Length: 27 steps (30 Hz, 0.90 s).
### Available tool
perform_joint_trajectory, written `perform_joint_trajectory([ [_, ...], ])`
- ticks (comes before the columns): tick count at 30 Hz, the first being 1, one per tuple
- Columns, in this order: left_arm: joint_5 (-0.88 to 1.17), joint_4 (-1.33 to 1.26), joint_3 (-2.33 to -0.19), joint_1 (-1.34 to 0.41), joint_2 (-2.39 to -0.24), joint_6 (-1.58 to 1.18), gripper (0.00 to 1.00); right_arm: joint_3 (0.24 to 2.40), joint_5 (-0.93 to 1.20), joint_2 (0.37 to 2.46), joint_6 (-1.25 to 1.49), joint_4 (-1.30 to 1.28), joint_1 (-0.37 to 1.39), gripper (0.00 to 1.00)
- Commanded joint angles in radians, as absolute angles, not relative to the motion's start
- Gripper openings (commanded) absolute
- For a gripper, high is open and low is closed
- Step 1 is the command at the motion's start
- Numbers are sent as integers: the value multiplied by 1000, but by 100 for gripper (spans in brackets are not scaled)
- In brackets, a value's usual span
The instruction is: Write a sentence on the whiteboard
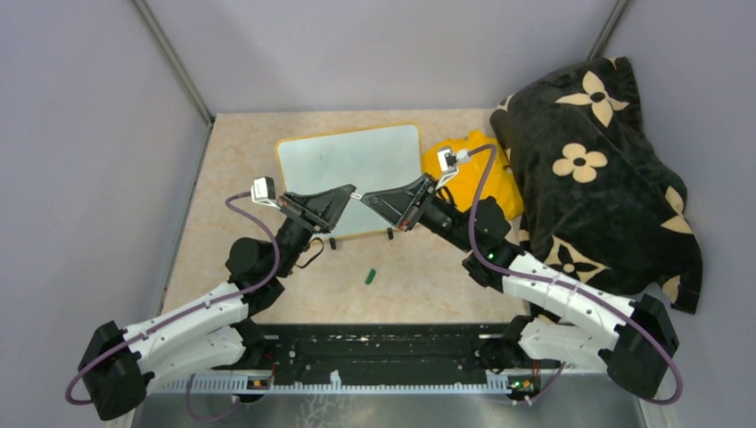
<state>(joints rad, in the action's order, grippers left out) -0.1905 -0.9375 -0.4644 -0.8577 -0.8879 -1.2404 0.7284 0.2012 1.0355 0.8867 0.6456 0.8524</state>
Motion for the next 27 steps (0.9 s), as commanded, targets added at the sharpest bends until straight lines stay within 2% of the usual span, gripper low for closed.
perform_joint_trajectory([
  [1,-190,-927,-460,-862,-877,-1234,0,744,197,1020,897,755,847,0],
  [2,-192,-923,-458,-862,-874,-1232,0,740,193,1016,895,755,847,0],
  [3,-192,-919,-456,-862,-868,-1230,7,739,191,1013,892,752,847,0],
  [5,-194,-901,-452,-862,-856,-1220,26,740,189,1005,877,732,847,0],
  [6,-196,-893,-449,-862,-847,-1214,42,742,187,999,867,717,847,0],
  [8,-205,-857,-442,-862,-822,-1197,64,746,180,979,838,670,847,0],
  [9,-212,-832,-441,-862,-807,-1190,72,747,174,968,824,646,847,0],
  [11,-234,-775,-434,-862,-767,-1152,82,750,156,942,781,577,848,0],
  [14,-271,-645,-433,-862,-679,-1041,91,767,112,890,689,431,847,0],
  [18,-324,-266,-554,-862,-569,-742,96,800,8,825,557,180,847,0],
  [22,-459,121,-715,-862,-585,-443,98,806,-103,775,437,-26,847,0],
  [27,-577,314,-886,-862,-691,-190,99,775,-181,755,379,-105,847,0],
])
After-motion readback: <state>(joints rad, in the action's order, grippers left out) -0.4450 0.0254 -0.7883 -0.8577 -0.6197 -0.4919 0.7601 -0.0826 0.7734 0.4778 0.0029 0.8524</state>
